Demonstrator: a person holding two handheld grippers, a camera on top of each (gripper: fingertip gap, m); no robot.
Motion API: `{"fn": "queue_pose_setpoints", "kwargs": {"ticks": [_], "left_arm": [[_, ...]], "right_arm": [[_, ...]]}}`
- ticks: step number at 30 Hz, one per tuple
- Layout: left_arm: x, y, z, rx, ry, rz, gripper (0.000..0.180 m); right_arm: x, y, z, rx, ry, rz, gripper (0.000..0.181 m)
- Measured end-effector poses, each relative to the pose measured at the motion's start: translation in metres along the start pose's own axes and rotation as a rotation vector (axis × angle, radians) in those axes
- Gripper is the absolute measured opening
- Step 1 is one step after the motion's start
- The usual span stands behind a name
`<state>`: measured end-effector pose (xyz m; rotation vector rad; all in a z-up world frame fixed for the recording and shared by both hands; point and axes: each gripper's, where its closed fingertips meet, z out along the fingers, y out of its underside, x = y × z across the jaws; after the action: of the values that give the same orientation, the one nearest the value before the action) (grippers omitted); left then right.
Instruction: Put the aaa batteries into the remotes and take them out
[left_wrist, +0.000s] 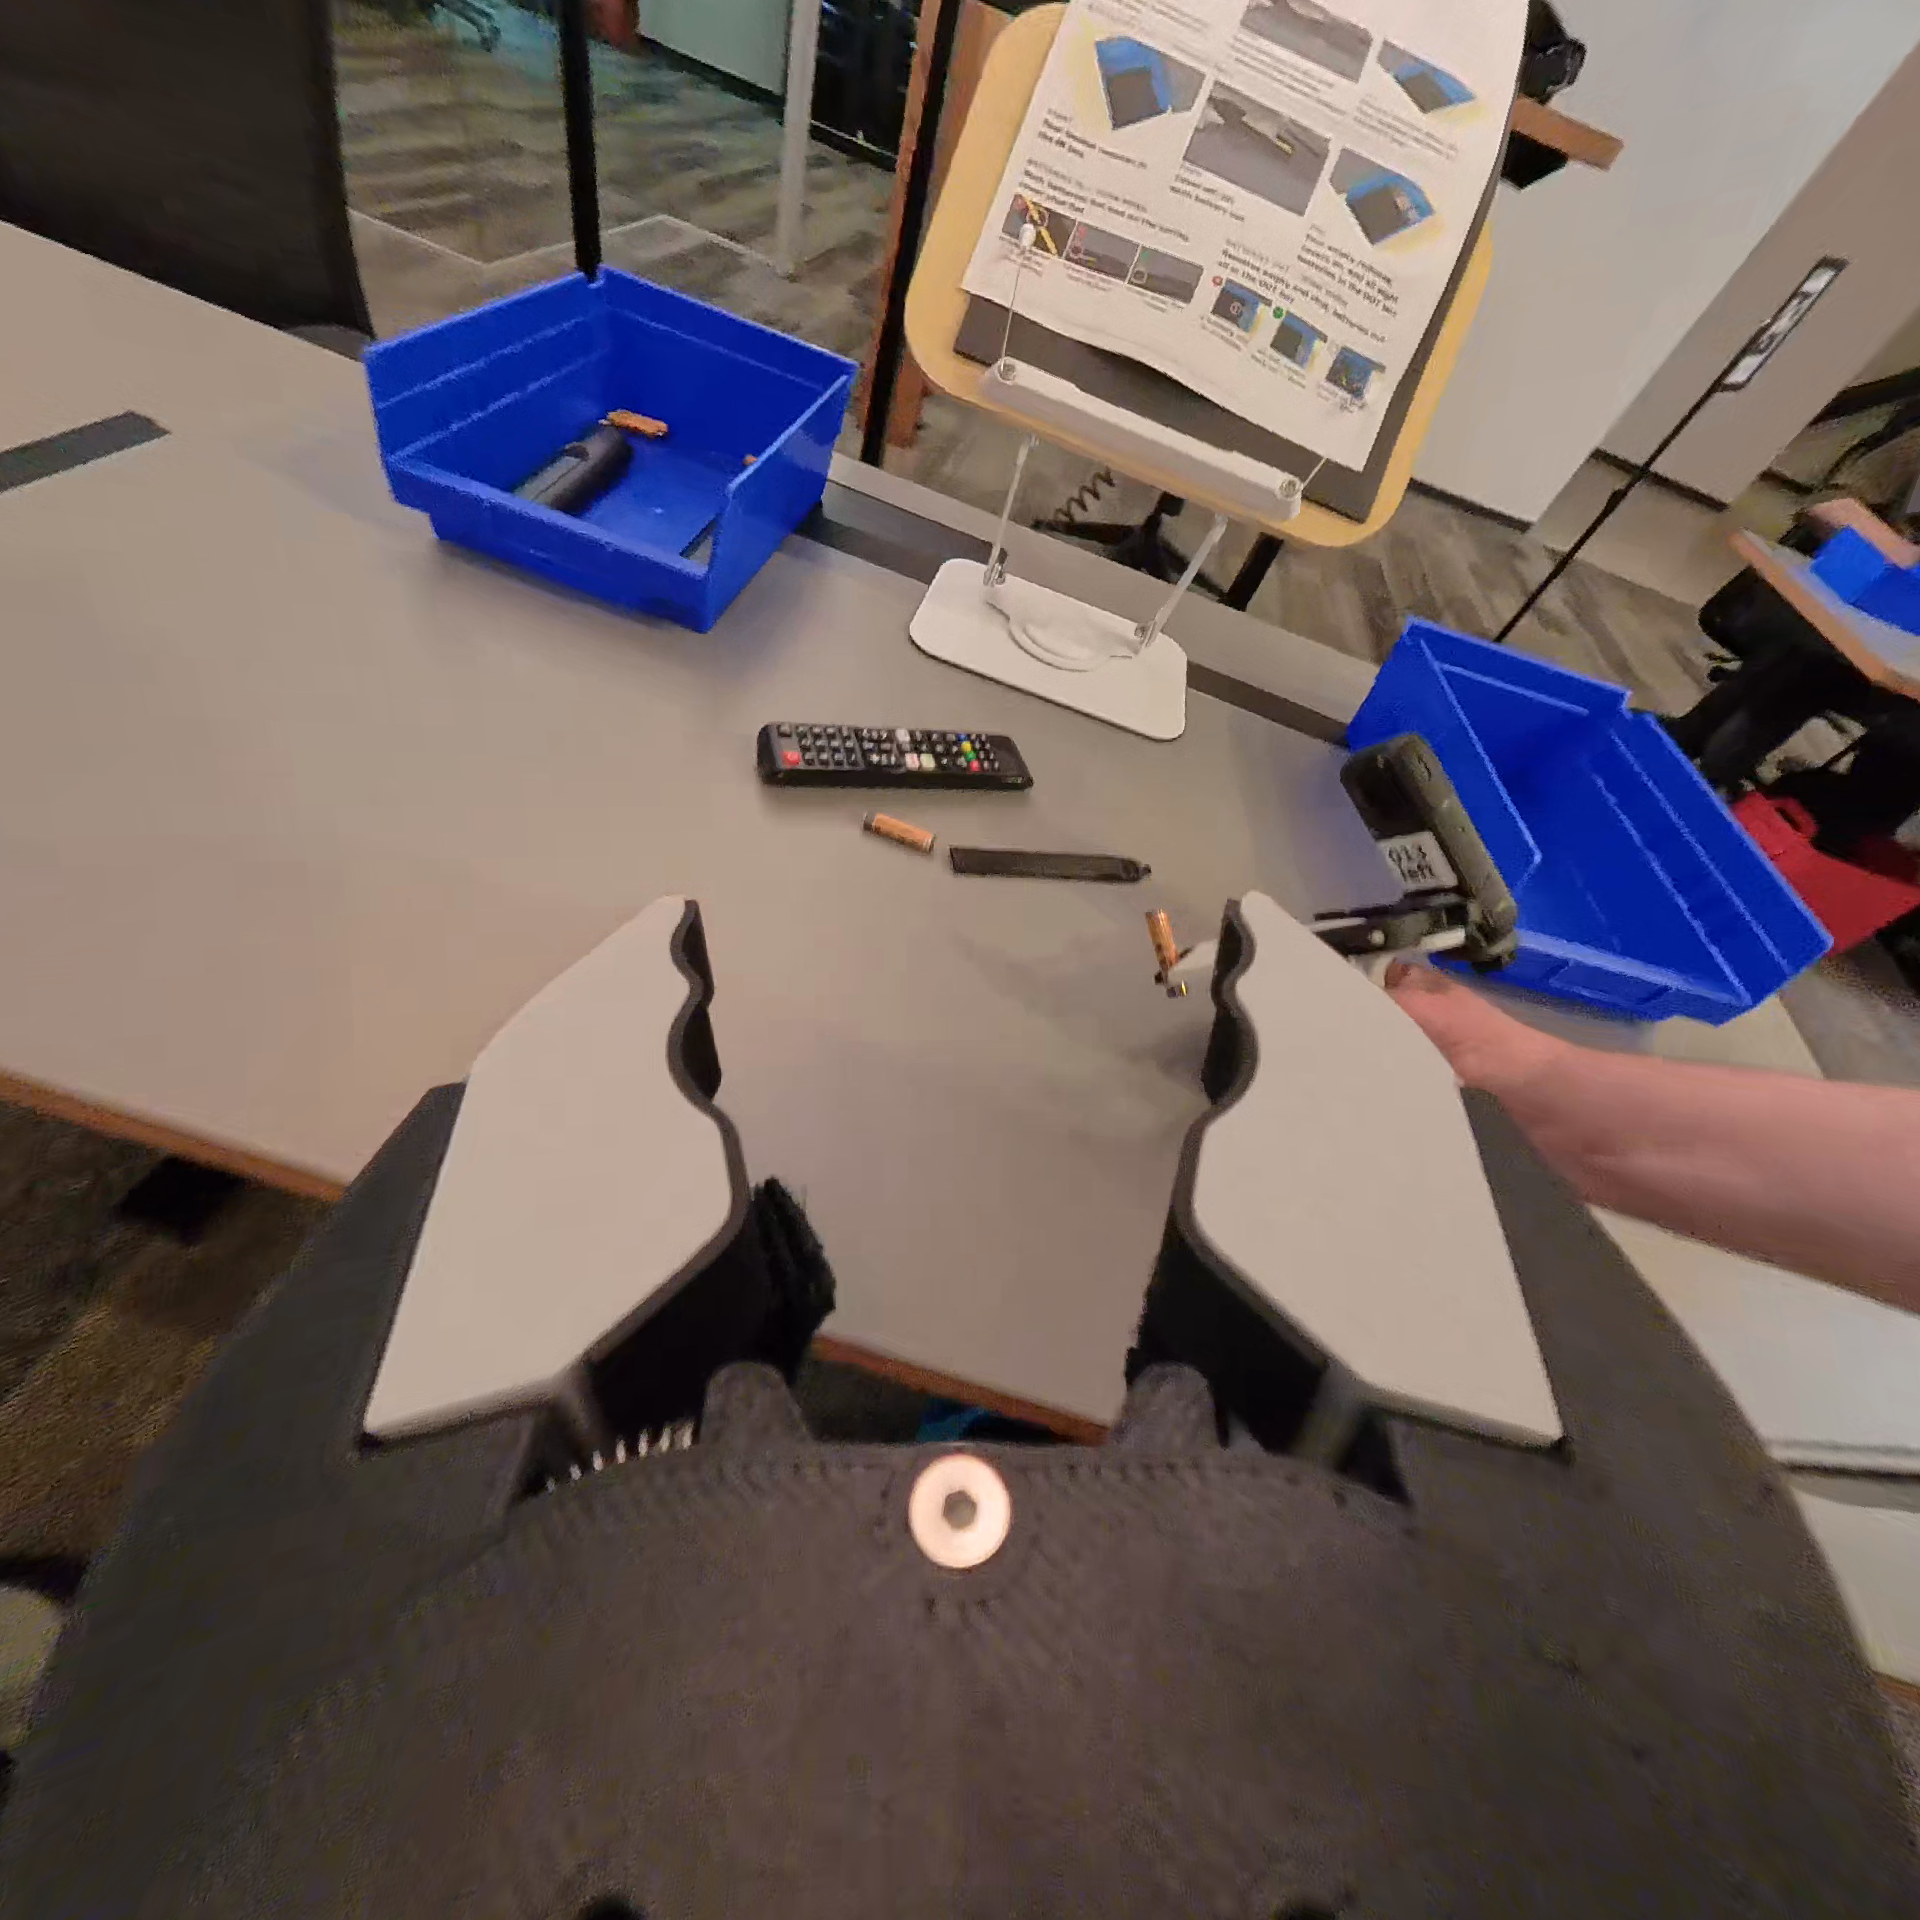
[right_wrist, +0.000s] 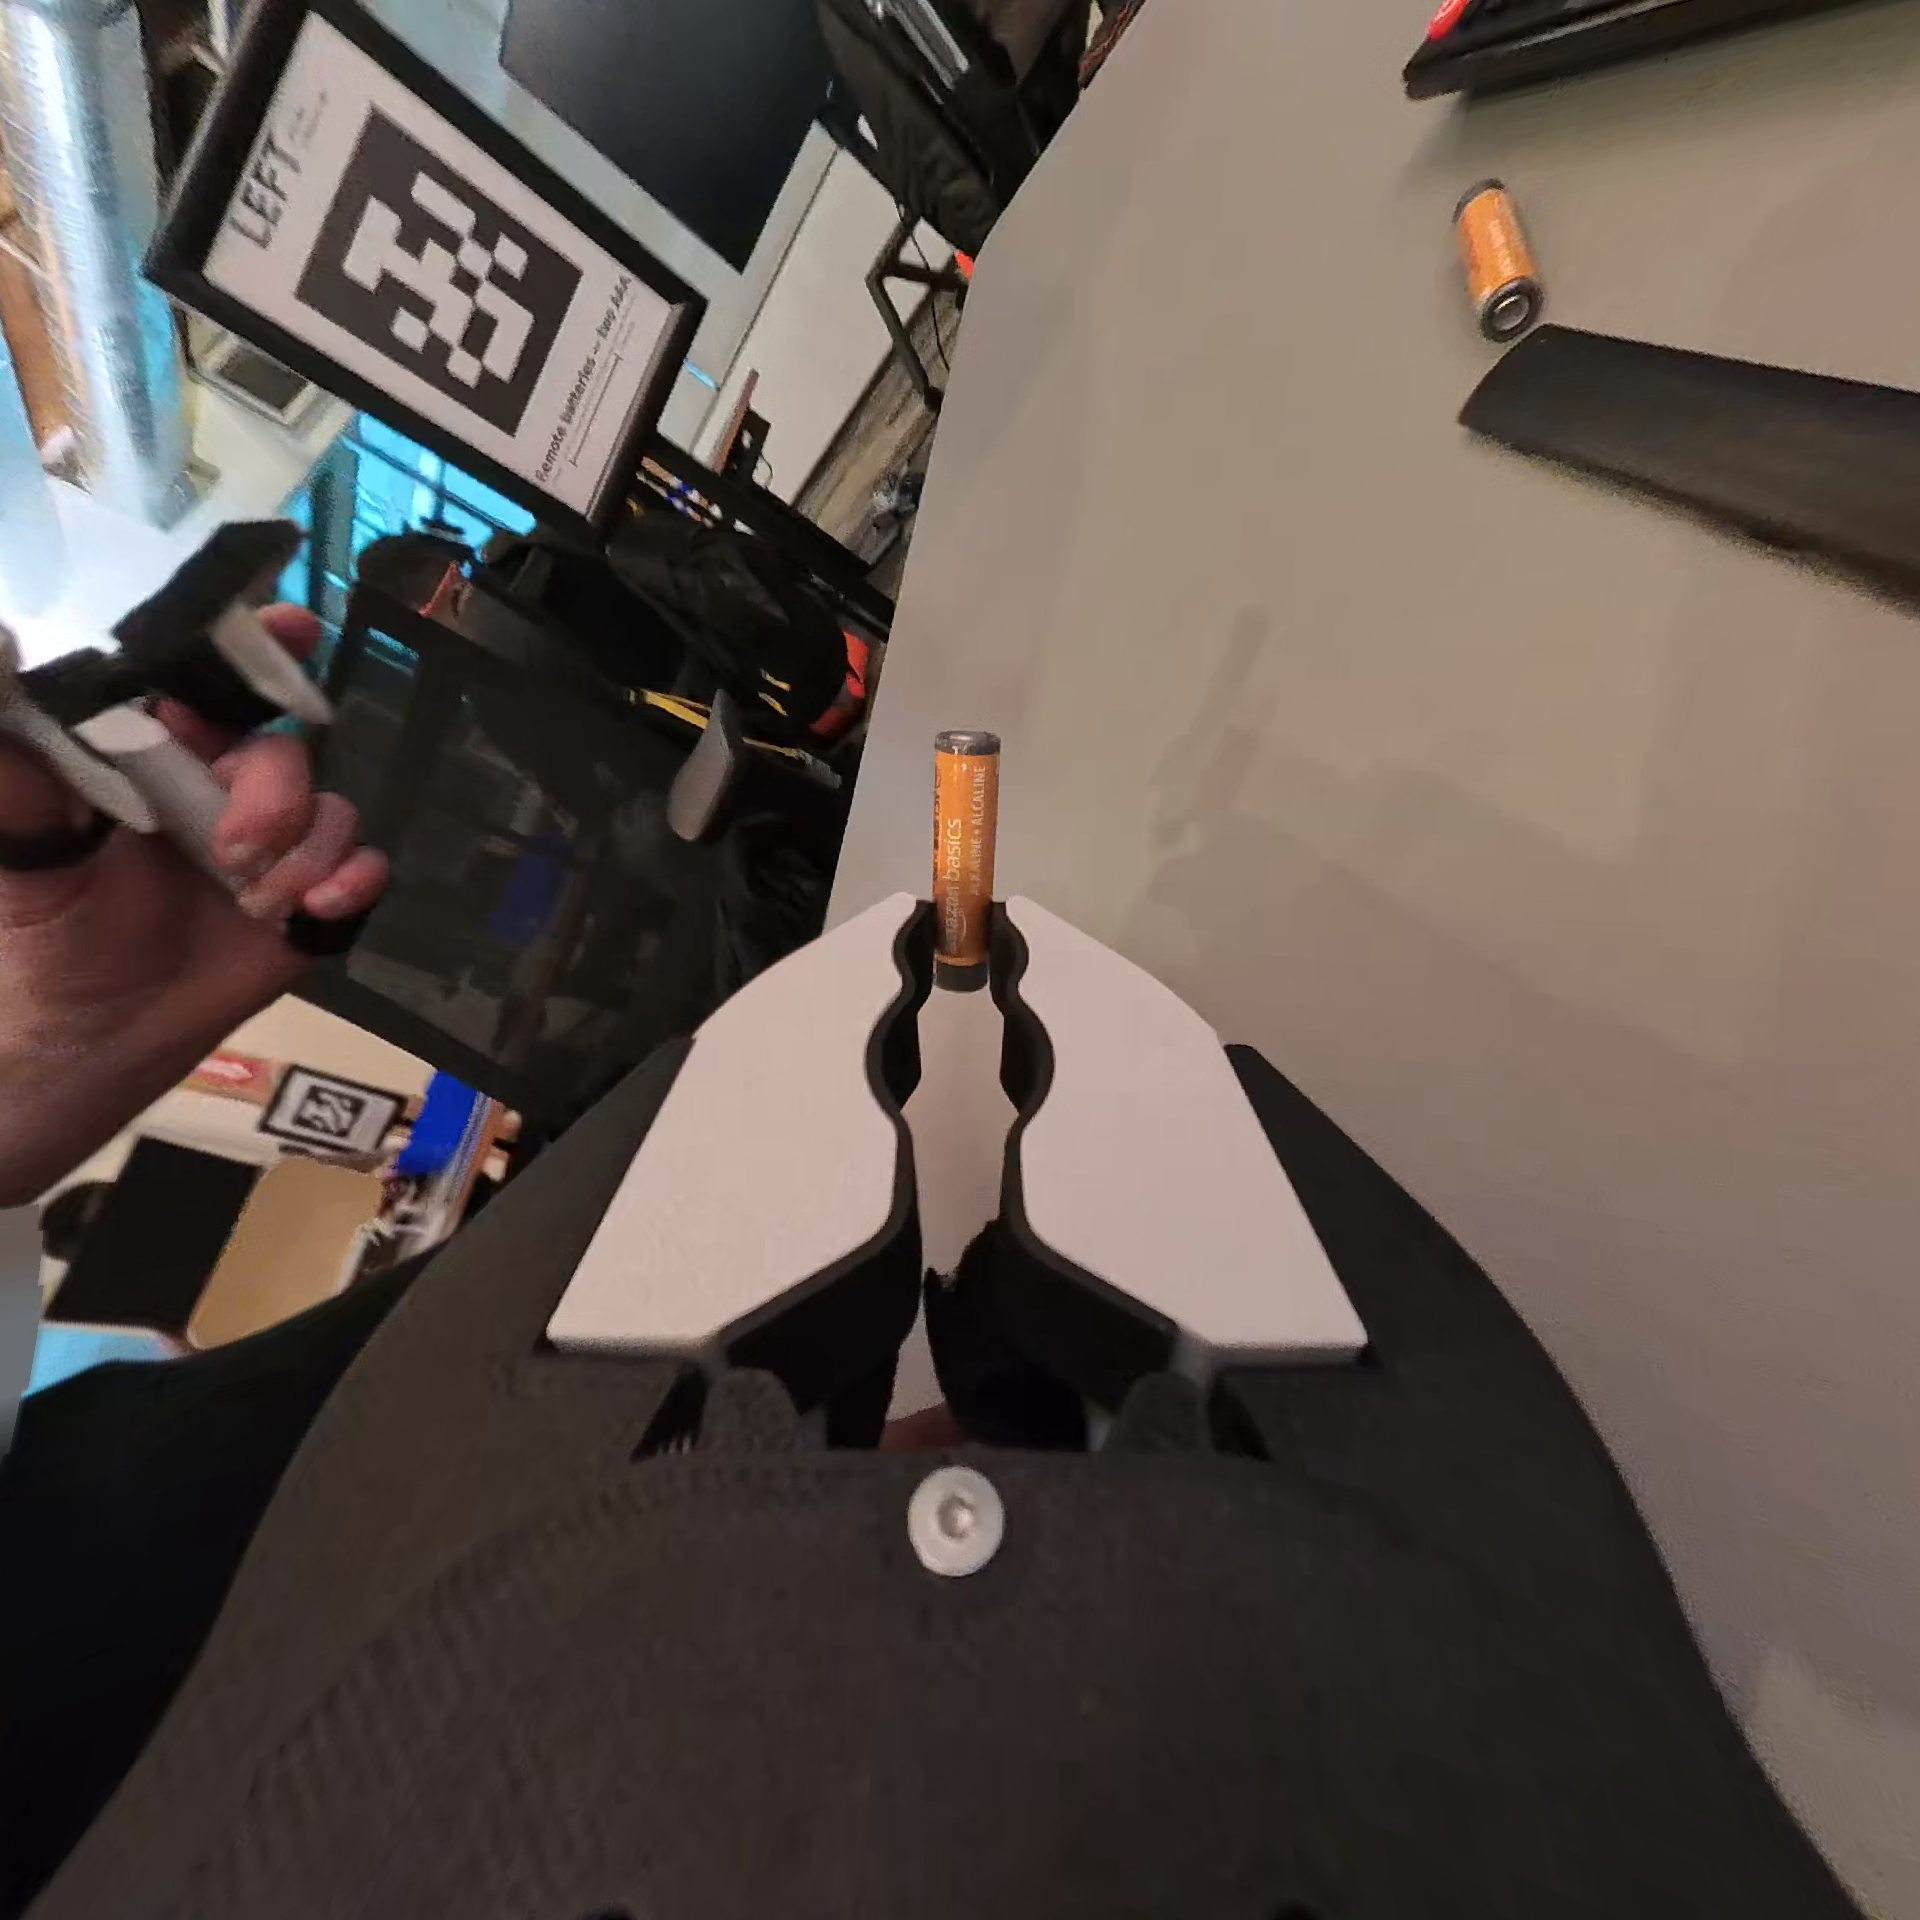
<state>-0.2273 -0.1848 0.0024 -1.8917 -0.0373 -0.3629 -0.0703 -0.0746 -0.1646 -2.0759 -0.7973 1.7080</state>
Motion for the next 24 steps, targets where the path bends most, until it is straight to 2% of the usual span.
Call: {"fn": "queue_pose_setpoints", "kwargs": {"ticks": [6, 12, 17, 21, 24], "left_arm": [[-0.029, 0.008, 0.097, -0.130, 0.065, 0.067, 0.094], [-0.046, 0.008, 0.179, -0.206, 0.178, -0.051, 0.105], [-0.052, 0.024, 0.204, -0.288, 0.285, 0.035, 0.109], [-0.083, 0.037, 0.237, -0.306, 0.351, -0.039, 0.109], [-0.095, 0.042, 0.262, -0.323, 0.428, 0.017, 0.109]], "right_arm": [[0.013, -0.011, -0.007, 0.070, 0.035, 0.070, 0.010], [0.016, -0.022, -0.005, 0.120, 0.046, 0.068, 0.010], [0.023, -0.023, 0.003, 0.095, 0.104, 0.044, 0.010], [0.028, -0.028, 0.000, 0.128, 0.121, 0.075, 0.010], [0.030, -0.032, -0.003, 0.157, 0.136, 0.079, 0.010]]}}
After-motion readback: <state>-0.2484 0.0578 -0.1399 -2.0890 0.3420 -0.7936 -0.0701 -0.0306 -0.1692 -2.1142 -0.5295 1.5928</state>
